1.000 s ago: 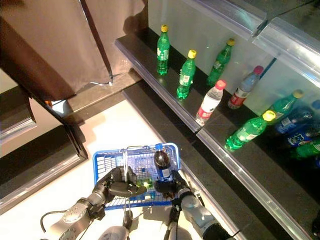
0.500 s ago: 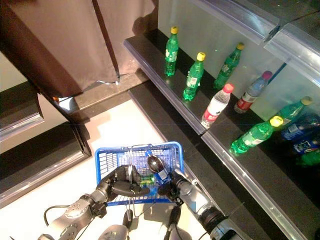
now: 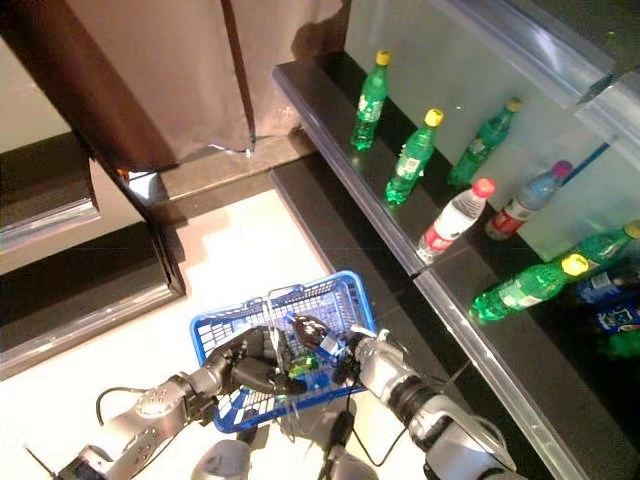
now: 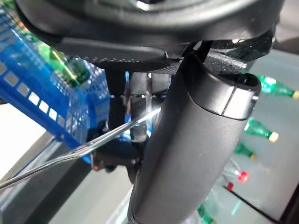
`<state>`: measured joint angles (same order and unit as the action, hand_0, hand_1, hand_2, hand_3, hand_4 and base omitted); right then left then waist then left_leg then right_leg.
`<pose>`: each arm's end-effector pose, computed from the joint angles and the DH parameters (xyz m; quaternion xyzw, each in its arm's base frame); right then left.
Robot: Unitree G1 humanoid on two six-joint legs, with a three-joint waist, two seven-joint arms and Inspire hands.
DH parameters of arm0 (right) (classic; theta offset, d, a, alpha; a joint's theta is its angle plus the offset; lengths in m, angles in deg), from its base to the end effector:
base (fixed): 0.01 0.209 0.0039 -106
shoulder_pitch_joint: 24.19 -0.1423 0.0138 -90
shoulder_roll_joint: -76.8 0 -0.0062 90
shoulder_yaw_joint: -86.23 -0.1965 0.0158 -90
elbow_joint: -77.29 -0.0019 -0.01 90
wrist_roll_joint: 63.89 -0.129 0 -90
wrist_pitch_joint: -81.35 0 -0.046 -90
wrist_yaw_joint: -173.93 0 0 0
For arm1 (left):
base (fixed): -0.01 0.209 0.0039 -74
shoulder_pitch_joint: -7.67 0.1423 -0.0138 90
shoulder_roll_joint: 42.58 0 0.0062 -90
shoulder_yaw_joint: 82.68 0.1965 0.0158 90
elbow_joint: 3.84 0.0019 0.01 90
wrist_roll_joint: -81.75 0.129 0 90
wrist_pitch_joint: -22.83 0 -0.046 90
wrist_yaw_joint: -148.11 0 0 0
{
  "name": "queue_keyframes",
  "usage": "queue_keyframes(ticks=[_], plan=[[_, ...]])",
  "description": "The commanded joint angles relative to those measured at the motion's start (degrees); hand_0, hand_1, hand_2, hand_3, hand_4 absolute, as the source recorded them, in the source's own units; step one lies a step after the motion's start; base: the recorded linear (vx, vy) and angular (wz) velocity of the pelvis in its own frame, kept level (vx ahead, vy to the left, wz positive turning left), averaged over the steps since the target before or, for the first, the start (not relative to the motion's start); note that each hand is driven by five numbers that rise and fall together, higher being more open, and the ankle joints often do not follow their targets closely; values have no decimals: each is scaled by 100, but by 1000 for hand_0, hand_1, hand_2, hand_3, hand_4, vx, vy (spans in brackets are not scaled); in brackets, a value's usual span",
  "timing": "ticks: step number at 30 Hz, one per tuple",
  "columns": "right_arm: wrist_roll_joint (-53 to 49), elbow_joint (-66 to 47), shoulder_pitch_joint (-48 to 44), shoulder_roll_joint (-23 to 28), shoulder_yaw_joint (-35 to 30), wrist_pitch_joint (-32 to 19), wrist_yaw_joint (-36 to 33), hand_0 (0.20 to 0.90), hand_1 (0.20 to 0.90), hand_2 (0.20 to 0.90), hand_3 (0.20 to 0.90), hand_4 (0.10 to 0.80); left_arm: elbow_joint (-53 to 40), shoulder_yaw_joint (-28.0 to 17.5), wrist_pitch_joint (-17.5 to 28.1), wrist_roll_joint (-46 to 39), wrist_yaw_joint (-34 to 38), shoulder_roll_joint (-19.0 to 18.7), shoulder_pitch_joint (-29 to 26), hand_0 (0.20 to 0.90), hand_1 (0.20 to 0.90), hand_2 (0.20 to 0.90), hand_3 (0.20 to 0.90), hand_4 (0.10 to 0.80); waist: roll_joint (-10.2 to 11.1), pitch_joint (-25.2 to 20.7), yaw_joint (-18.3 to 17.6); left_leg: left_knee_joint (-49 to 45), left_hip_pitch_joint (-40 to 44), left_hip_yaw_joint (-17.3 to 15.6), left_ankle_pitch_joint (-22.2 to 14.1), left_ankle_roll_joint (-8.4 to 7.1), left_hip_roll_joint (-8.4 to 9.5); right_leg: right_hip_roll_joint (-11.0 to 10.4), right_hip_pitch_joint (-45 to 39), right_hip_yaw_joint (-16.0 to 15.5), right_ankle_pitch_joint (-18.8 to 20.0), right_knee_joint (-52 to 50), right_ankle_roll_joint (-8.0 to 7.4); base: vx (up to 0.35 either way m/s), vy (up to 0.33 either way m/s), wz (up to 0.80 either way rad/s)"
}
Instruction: Pick up the drink and place into the basket.
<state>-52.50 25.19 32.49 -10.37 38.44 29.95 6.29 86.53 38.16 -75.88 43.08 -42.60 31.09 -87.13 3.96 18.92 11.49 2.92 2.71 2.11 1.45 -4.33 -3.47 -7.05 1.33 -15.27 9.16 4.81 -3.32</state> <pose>0.2734 -0.1495 0.0069 -0.4701 0.3882 0.1992 0.7672 0.1858 0.1716 0.0188 -0.0423 0.1885 -0.3183 0.9281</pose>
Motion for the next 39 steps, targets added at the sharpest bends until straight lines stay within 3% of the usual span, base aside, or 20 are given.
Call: queue_keyframes(ticks=[1,14,22,25,32,39], plan=[[705,542,-1610,432,410,-209,-66,300,300,300,200,100,-1914,212,793,-649,-847,266,-1289,300,300,300,200,100,-138,-259,153,90,-425,340,300,460,307,15,-435,167,-476,-265,-102,-38,-12,0],[1802,1547,-2642,109,1036,-426,673,300,300,300,200,100,-1651,772,708,-745,-1088,310,-2158,300,300,300,200,100,-87,19,291,25,-701,397,359,477,334,-23,-215,155,-363,-294,-144,-23,-12,7],[3430,1020,-3038,-80,1617,23,1597,300,300,300,200,100,-1592,1030,727,-715,-999,383,-2403,300,300,300,200,100,-52,150,280,6,-834,395,381,478,344,-26,-47,202,-287,-311,-151,-27,-7,1],[3417,803,-3389,-297,1731,91,1272,300,300,300,200,100,-1479,1131,799,-705,-962,499,-2551,300,300,300,200,100,-56,167,277,9,-870,377,402,462,359,-34,8,193,-272,-323,-145,-35,25,1],[3061,-161,-3523,-315,1830,36,1411,300,300,300,200,100,-1403,1085,741,-728,-837,685,-2682,300,300,300,200,100,-49,149,175,20,-940,343,418,446,392,-43,131,234,-295,-375,-117,-21,44,-1],[2673,-912,-3245,-371,1720,-13,714,300,300,300,200,100,-1427,1099,808,-784,-683,732,-2747,300,300,300,200,100,-83,221,75,-47,-1034,303,415,451,422,-50,252,231,-327,-465,-86,-9,14,0]])
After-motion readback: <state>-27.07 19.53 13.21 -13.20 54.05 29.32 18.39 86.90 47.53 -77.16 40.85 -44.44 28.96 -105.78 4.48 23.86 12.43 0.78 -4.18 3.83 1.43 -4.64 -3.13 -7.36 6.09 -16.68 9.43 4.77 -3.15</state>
